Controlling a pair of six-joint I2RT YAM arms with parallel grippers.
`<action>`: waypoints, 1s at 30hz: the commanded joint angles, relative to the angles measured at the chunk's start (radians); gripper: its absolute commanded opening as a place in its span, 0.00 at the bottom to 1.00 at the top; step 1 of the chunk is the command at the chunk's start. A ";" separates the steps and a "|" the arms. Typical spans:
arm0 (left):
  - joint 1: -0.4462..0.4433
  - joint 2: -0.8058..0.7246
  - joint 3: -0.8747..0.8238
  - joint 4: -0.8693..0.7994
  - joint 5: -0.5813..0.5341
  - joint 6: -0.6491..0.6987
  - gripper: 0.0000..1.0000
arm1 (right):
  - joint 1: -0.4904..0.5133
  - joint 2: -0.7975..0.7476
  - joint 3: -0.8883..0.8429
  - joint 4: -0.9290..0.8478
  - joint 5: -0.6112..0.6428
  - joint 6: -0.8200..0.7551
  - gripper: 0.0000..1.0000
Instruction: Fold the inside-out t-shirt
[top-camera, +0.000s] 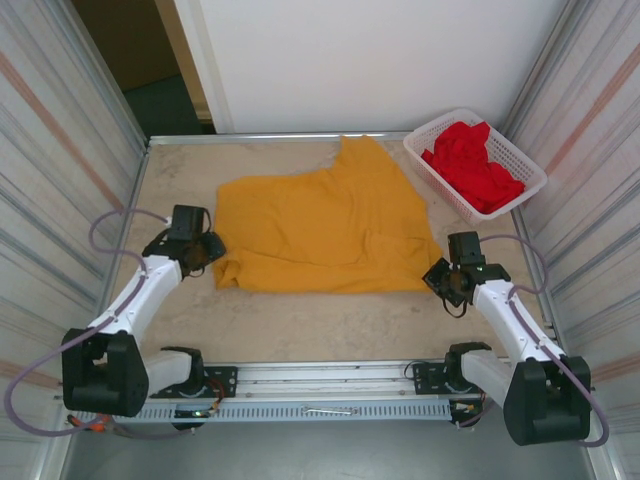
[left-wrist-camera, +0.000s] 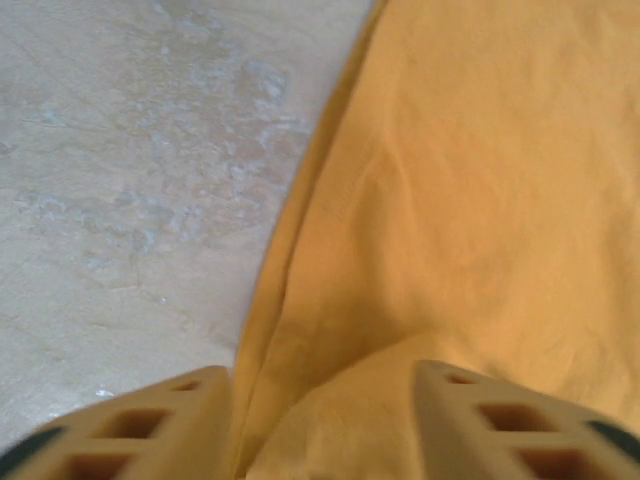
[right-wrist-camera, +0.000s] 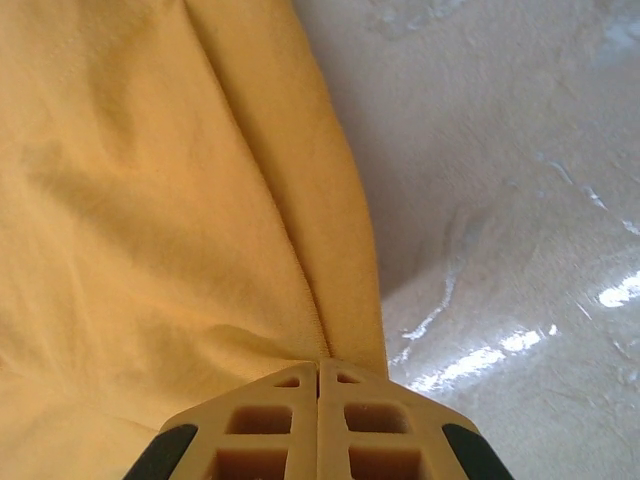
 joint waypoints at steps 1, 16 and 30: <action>0.046 0.016 0.020 0.005 0.121 0.017 0.59 | -0.008 -0.033 -0.016 -0.044 0.021 0.030 0.00; -0.375 -0.033 -0.097 -0.109 -0.325 -0.109 0.60 | -0.008 -0.051 -0.019 -0.045 0.022 0.024 0.00; -0.388 0.226 0.054 -0.090 -0.325 -0.157 0.60 | -0.008 -0.065 -0.028 -0.048 0.023 0.024 0.00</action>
